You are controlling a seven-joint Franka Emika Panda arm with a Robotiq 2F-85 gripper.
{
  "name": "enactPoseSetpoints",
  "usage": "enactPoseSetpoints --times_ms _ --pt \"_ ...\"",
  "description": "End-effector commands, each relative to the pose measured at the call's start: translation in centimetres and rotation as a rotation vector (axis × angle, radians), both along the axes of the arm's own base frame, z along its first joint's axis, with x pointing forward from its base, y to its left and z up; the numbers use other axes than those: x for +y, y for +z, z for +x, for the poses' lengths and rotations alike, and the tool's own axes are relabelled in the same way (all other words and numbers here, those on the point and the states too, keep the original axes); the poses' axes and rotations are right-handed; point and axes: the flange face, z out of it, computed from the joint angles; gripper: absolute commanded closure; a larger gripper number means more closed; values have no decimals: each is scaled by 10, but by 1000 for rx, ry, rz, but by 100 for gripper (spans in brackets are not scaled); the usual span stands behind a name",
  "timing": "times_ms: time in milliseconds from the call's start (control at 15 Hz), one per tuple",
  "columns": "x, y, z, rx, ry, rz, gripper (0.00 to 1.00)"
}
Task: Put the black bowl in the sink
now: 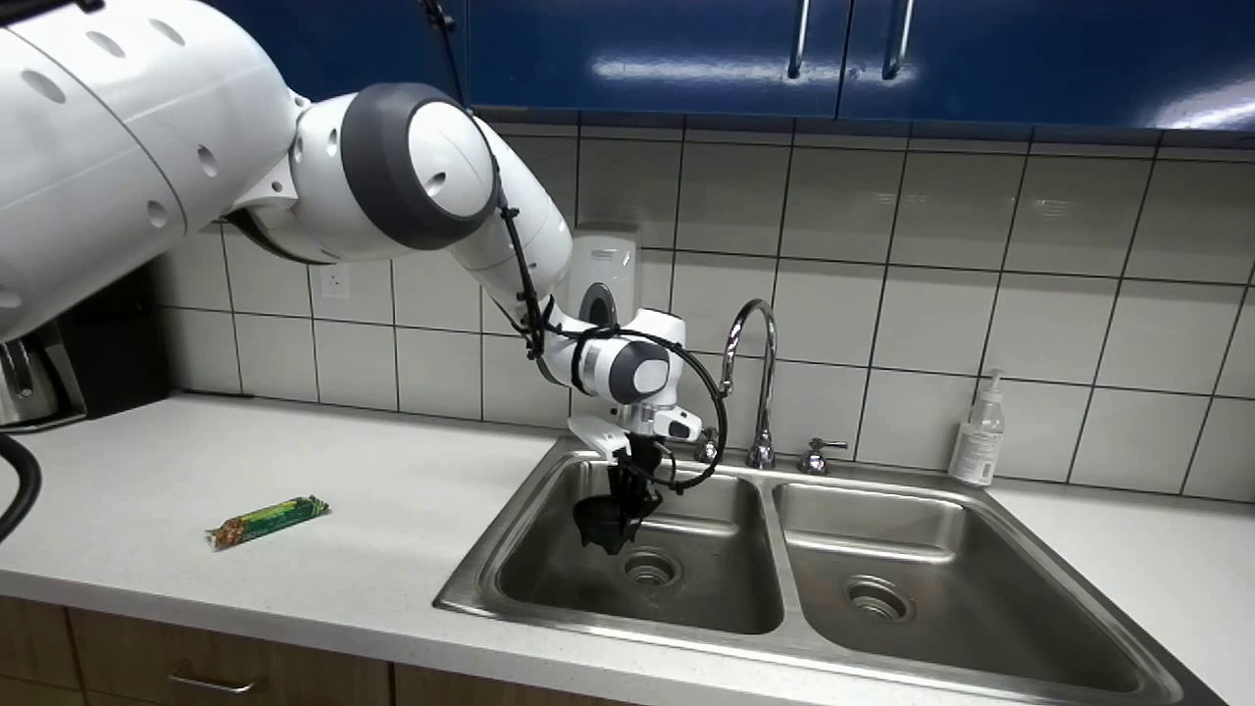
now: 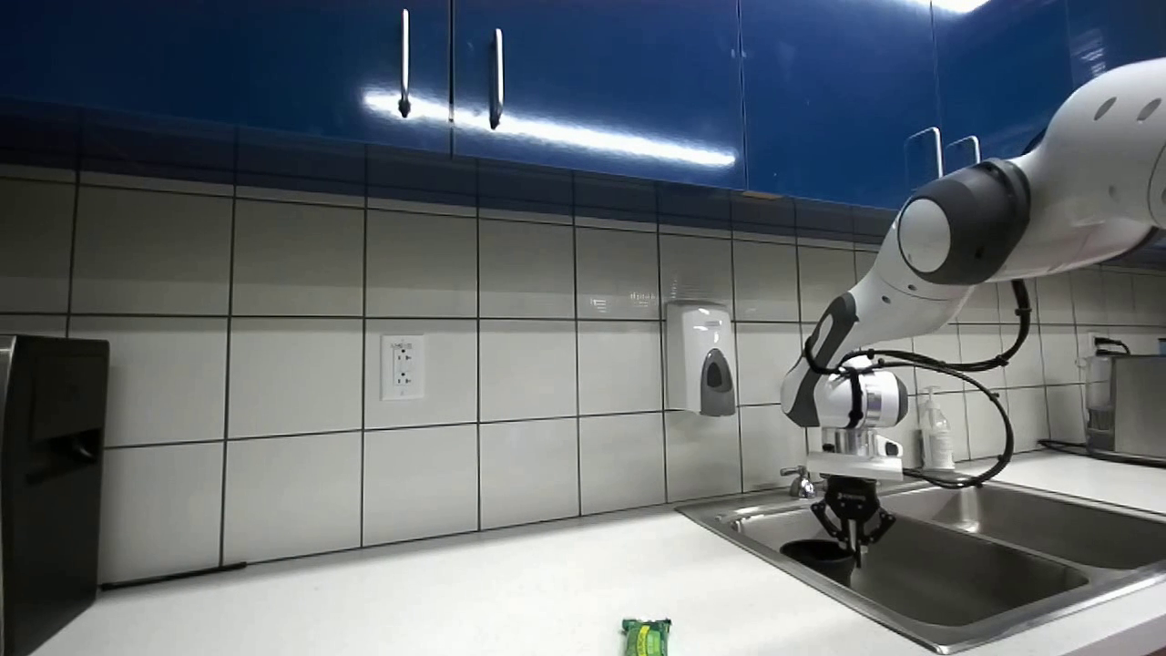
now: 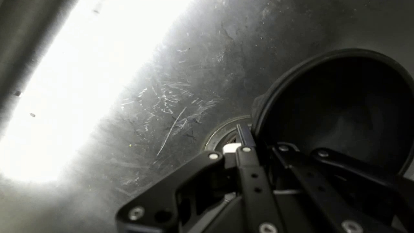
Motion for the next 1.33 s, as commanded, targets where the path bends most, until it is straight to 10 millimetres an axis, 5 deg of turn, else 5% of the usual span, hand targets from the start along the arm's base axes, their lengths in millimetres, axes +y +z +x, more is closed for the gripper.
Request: enactPoseSetpoints --times_ms 0,800,867,933,1067,1267 --pt "-6 -7 14 10 35 19 98" --pt "-11 -40 19 60 50 41 98" --pt "-11 -39 19 63 51 43 94" --pt "-11 -39 19 67 52 47 67" --pt "-11 -40 21 73 54 45 61" --pt "-11 -41 21 79 58 43 38"
